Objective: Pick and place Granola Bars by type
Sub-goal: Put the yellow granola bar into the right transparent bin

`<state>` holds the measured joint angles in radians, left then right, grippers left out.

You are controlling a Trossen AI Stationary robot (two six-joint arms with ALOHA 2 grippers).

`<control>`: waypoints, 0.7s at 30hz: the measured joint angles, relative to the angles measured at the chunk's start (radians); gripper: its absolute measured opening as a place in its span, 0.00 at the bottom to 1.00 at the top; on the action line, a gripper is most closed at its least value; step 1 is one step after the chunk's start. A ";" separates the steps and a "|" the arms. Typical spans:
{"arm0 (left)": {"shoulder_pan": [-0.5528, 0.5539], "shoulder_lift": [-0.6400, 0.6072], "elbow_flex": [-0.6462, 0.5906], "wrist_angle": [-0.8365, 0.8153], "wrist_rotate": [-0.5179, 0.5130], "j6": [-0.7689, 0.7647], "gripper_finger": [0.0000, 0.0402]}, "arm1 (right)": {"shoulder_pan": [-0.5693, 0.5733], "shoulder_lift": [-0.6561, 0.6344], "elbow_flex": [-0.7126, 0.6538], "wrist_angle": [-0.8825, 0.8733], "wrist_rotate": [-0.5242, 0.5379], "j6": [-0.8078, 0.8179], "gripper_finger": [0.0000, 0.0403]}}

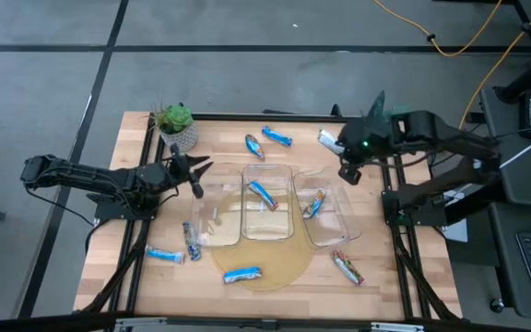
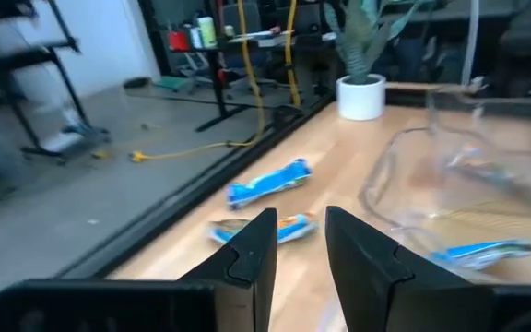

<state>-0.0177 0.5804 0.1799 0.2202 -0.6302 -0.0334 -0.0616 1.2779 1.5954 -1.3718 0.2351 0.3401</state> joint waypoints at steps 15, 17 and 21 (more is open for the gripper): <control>0.000 0.000 0.000 -0.097 0.458 -0.166 0.22 | -0.087 -0.097 -0.315 0.256 -0.176 -0.170 0.06; 0.000 0.000 0.000 -0.054 0.518 -0.165 0.22 | -0.107 -0.098 -0.316 0.258 -0.184 -0.194 0.09; 0.000 -0.021 0.000 0.054 0.577 -0.146 0.22 | -0.137 -0.100 -0.316 0.256 -0.187 -0.229 0.11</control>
<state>-0.0177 0.5596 0.1799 0.2747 -0.0533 -0.1796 -0.1981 1.1778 1.2797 -1.1160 0.0481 0.1114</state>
